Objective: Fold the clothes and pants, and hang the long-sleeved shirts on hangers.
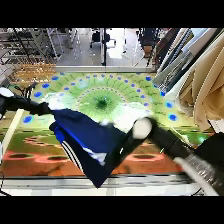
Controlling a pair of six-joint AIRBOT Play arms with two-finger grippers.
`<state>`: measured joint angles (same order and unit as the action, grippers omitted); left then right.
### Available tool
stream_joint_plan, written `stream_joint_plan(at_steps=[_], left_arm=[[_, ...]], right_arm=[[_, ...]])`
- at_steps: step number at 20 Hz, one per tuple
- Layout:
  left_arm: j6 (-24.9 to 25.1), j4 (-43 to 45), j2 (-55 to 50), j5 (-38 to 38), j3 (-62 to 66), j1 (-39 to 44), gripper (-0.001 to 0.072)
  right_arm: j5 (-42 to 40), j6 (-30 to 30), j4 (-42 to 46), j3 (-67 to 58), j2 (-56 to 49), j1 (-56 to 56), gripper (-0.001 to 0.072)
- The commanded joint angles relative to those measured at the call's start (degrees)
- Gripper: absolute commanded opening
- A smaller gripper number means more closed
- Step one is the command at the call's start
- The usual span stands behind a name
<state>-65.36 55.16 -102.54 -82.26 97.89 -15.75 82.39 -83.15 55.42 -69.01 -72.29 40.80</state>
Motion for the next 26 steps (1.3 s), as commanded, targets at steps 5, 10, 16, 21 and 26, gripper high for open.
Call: stream_joint_plan(at_steps=[5, 10, 16, 21, 26], left_arm=[[-1.31, 11.28, -5.42, -11.74, -0.07, -1.14, 0.0473], [-4.81, 11.19, -3.21, -13.57, 0.07, -2.25, 0.0528], [-5.81, -2.84, 1.22, -13.6, 0.04, -2.34, 0.0526], [-5.84, -17.33, 1.81, -18.05, 0.07, -2.1, 0.0525], [-5.81, -23.96, 2.54, -18.05, 0.07, -0.48, 0.0524]], right_arm=[[-12.52, -7.72, 4.04, 13.79, 1.29, 11.91, 0.0445], [-13.79, -17.79, 10.12, 21.75, 12.41, -9.66, 0.0533], [-28.17, -2.43, -15.43, 34.51, 4.2, -18.6, 0.0542], [-28.17, 7.21, -23.78, 31.89, -9.25, -18.6, 0.054], [-23.26, 9.2, -23.63, 18.38, -20.41, -18.25, 0.0357]])
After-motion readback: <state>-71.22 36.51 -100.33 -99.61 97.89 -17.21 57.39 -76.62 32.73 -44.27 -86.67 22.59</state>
